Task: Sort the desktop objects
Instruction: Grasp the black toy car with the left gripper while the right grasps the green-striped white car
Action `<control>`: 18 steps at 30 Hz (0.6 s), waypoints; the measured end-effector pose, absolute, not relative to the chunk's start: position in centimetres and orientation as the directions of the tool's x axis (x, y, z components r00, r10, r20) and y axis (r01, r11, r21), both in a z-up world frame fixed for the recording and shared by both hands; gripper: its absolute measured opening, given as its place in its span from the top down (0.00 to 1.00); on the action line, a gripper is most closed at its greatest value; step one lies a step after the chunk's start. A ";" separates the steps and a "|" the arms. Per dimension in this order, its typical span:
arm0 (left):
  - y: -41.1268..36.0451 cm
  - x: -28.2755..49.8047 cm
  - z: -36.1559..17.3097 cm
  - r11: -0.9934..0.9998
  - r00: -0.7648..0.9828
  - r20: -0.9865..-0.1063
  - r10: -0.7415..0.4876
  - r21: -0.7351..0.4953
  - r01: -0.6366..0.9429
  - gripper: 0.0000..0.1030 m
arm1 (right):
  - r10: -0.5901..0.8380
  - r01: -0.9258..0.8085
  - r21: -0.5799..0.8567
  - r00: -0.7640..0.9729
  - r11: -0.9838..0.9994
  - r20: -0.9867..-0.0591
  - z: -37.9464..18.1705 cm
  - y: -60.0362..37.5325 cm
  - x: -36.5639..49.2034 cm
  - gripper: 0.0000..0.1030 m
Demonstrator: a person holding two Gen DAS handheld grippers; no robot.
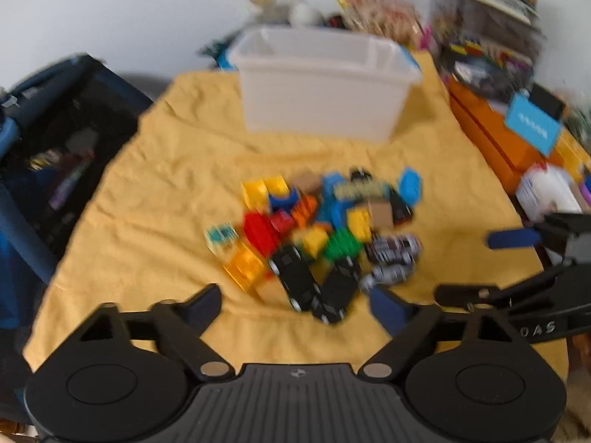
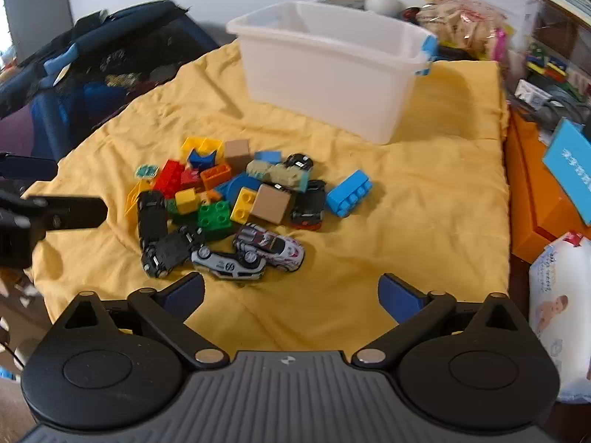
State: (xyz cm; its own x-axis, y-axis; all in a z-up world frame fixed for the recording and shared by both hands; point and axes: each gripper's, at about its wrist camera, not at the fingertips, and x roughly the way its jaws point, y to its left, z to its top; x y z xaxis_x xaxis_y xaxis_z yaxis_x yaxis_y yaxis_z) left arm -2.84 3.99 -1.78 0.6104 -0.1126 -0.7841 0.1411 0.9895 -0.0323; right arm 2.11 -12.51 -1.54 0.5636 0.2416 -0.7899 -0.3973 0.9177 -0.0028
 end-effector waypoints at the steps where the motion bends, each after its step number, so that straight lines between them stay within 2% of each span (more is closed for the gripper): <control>1: 3.9 -2.8 -2.1 0.986 0.593 -0.794 -0.135 -0.047 0.161 0.29 | 0.273 -0.424 0.019 0.547 0.906 -0.792 -1.7 -12.5 2.0 0.10; 4: 3.7 -2.8 -3.0 0.974 0.566 -0.806 -0.175 -0.058 0.218 0.34 | 0.391 -0.534 0.077 0.504 0.842 -0.770 -2.0 -12.6 1.5 0.22; 5: 3.7 -2.7 -3.3 0.971 0.553 -0.811 -0.190 -0.072 0.229 0.36 | 0.424 -0.586 0.070 0.493 0.808 -0.760 -2.0 -12.5 1.1 0.29; 7: 3.9 -2.2 -3.9 0.962 0.520 -0.821 -0.235 -0.122 0.243 0.48 | 0.458 -0.685 -0.001 0.488 0.728 -0.743 -2.1 -11.8 0.3 0.37; 11: 3.2 -0.7 -5.2 0.948 0.482 -0.833 -0.271 -0.146 0.281 0.50 | 0.427 -0.800 -0.218 0.503 0.558 -0.752 -3.4 -9.6 -0.5 0.59; 14: 2.0 -0.2 -5.4 0.934 0.475 -0.836 -0.275 -0.114 0.340 0.50 | 0.402 -0.835 -0.278 0.487 0.475 -0.775 -4.7 -8.3 0.2 0.67; 18: 1.3 0.3 -5.5 0.923 0.463 -0.843 -0.273 -0.094 0.373 0.50 | 0.395 -0.848 -0.348 0.502 0.399 -0.769 -5.8 -7.7 0.8 0.66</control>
